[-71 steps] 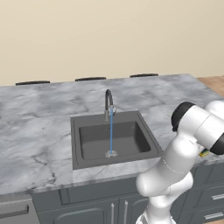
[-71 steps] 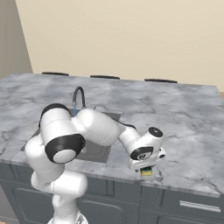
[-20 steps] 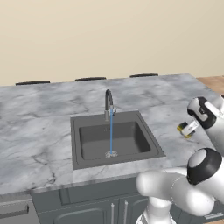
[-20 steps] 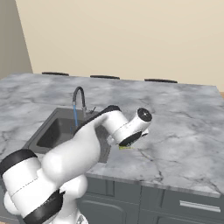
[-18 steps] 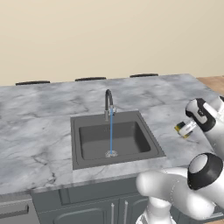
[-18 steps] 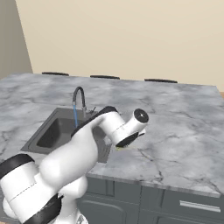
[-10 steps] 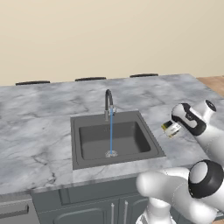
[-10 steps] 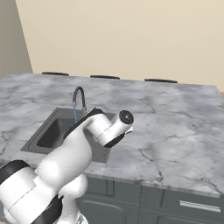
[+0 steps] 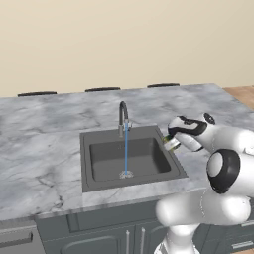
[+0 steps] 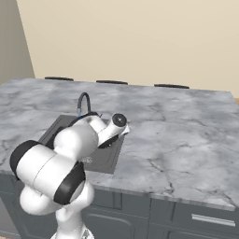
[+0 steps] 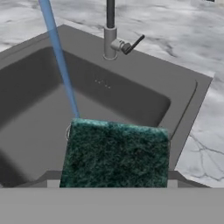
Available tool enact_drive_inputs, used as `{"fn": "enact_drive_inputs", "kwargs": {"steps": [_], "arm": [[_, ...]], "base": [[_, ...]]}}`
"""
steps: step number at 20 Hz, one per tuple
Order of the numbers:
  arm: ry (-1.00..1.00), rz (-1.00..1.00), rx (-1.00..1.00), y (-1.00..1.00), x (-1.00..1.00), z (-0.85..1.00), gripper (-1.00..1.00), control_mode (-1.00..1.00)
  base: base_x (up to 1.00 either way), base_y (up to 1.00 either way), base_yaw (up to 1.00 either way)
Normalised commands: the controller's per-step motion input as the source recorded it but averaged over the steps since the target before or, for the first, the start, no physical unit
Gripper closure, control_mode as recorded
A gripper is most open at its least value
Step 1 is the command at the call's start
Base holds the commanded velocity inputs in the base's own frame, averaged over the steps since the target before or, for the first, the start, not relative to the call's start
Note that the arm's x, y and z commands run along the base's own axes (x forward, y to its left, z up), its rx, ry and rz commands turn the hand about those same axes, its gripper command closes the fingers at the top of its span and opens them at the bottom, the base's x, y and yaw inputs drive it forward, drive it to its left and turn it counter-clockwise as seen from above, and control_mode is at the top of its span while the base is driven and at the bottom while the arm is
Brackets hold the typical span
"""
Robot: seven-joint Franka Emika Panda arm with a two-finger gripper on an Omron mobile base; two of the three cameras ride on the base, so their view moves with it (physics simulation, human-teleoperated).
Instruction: Soak the sponge with water for a few seconds and then drop it inside the sink.
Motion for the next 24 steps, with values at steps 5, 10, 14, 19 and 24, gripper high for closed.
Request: {"fn": "enact_drive_inputs", "kwargs": {"steps": [5,10,14,19,24], "arm": [[0.0,0.12,0.01,0.28,0.14,-0.11,1.0,-1.0],[0.0,0.14,0.03,0.33,0.02,-0.02,1.0,-1.0],[0.0,0.15,0.0,0.35,0.32,-0.24,1.0,-1.0],[0.0,0.13,0.0,0.33,0.35,-0.18,1.0,-1.0],[-0.04,0.13,0.02,0.2,0.08,-0.11,1.0,-1.0]], "base": [[0.0,0.0,0.0],[0.0,0.0,0.0],[0.0,0.0,0.0],[0.0,0.0,0.0],[0.0,0.0,0.0]]}}
